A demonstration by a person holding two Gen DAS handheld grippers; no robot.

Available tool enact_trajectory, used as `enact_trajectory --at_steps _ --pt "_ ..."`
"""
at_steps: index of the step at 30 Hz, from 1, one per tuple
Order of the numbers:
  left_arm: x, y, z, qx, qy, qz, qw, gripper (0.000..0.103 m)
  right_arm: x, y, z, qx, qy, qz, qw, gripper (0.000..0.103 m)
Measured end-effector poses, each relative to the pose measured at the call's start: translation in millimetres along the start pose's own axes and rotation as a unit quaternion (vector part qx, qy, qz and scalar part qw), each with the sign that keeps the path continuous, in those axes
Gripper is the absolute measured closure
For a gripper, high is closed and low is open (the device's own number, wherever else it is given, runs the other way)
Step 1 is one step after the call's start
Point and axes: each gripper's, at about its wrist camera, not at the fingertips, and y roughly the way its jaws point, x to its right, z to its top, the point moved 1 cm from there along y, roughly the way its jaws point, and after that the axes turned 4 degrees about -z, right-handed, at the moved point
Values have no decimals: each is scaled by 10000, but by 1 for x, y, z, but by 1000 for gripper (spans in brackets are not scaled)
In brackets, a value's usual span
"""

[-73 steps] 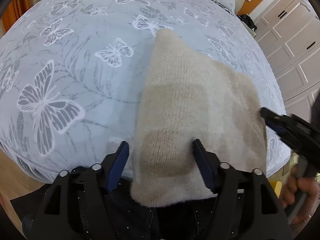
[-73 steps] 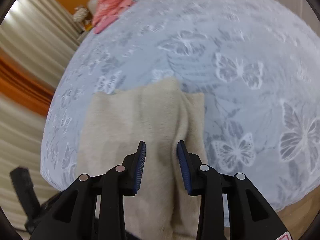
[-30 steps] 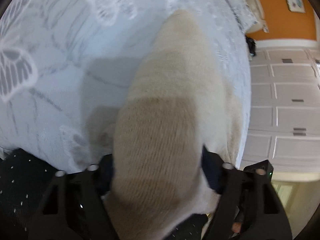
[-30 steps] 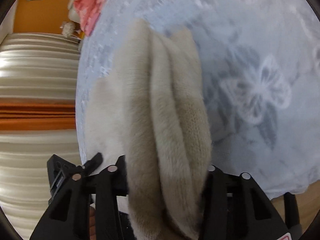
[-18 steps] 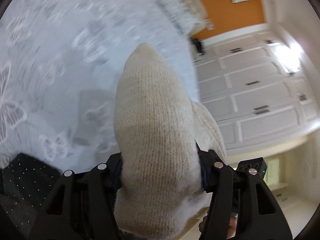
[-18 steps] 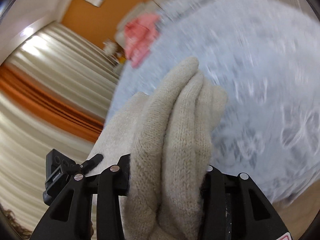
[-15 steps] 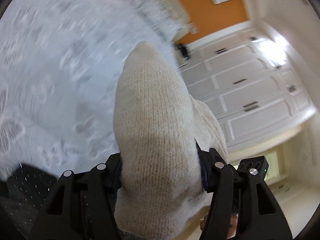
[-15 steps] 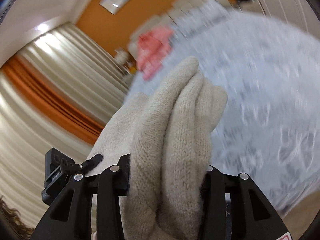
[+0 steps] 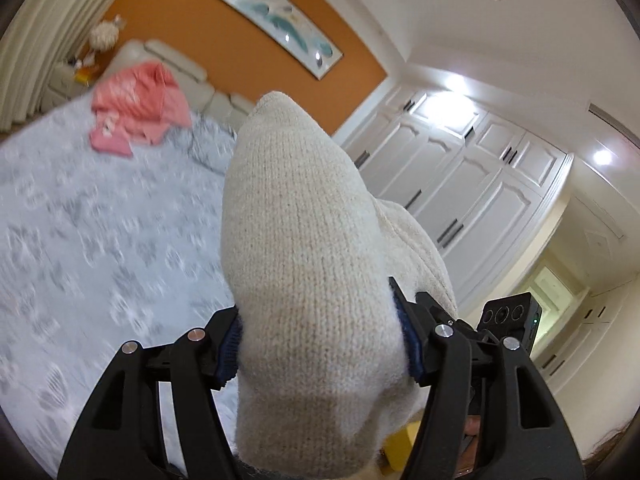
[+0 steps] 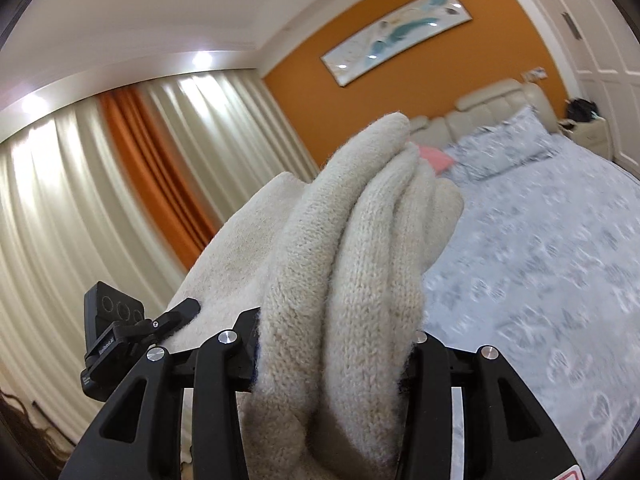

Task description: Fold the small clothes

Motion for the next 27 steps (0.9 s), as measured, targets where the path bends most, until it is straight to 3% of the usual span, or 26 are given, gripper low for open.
enact_trajectory --at_steps 4,10,15,19,21,22,23,24,26,27 --pt "-29 -20 22 179 207 291 9992 42 -18 47 -1 -149 4 230 9996 62" --pt "-116 -35 24 154 -111 730 9972 42 -18 137 -41 -720 219 331 9966 61" --pt "-223 -27 -20 -72 -611 1238 9904 41 20 225 -114 -1539 499 117 9867 59" --pt "-320 -8 -79 -210 -831 1857 9789 41 67 290 -206 -2283 787 -303 9699 54" --pt "-378 7 -123 -511 -1020 2574 9595 42 98 324 -265 -3128 1066 -857 9399 54" --pt "-400 12 -143 -807 -1132 3026 9429 45 109 332 -287 -3463 1140 -1133 9243 54" --pt "-419 13 -167 -1180 -1255 3520 9200 42 119 332 -305 -3692 1302 -1192 9124 54" --pt "-421 5 -176 -1107 -1232 3476 9229 41 120 325 -308 -3602 1402 -1069 9161 52" --pt "-408 -18 -176 -750 -1173 3217 9365 40 110 305 -296 -3332 1221 -1028 9292 51" --pt "-399 -29 -171 -728 -1201 3161 9383 40 103 292 -285 -3181 1050 -1073 9361 51"
